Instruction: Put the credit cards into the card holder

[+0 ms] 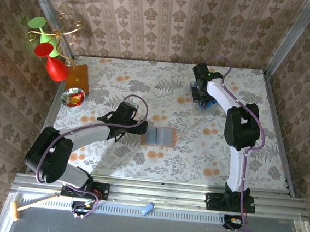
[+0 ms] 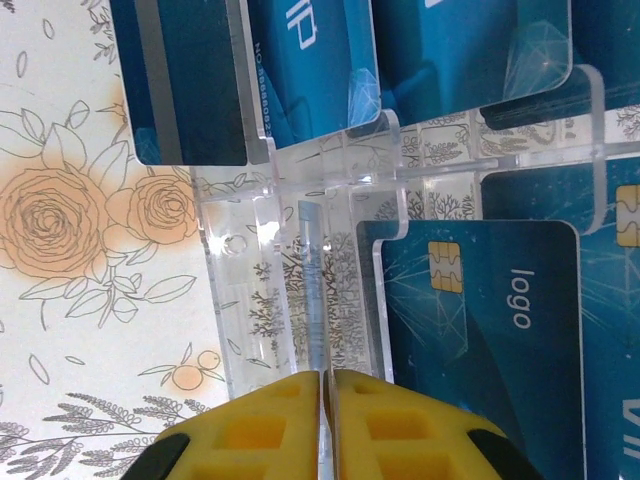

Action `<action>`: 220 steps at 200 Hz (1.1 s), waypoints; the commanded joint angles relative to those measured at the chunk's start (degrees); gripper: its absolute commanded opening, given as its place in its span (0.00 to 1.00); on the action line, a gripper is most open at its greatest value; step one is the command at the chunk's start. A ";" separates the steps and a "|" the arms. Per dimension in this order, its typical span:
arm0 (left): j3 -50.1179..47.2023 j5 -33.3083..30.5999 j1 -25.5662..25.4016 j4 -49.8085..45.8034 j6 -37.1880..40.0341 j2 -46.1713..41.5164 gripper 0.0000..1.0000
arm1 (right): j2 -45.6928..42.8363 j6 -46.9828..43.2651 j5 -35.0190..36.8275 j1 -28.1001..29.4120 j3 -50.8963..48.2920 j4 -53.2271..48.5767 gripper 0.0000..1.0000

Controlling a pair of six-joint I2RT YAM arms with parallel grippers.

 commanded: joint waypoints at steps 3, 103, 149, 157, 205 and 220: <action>1.08 0.70 0.28 0.88 0.14 1.15 1.00 | 1.20 1.23 -1.62 -0.47 1.83 -0.86 0.14; 1.29 0.59 0.15 0.58 0.12 1.17 1.00 | 1.15 1.08 -2.51 -0.66 1.96 -1.29 0.03; 2.12 0.24 0.09 -0.84 1.12 1.00 1.00 | -1.99 0.51 -3.77 -0.65 2.39 -2.14 0.00; 2.42 0.16 0.09 -1.32 1.47 0.99 1.00 | -2.83 0.44 -4.15 -0.65 2.60 -2.30 0.00; 3.27 -1.25 0.14 -3.43 2.95 0.42 1.00 | -9.41 2.14 -6.06 -0.61 2.47 -3.29 0.00; 3.52 -1.76 0.09 -4.17 3.25 0.20 1.00 | -11.76 3.03 -6.97 -0.59 1.07 -2.73 0.00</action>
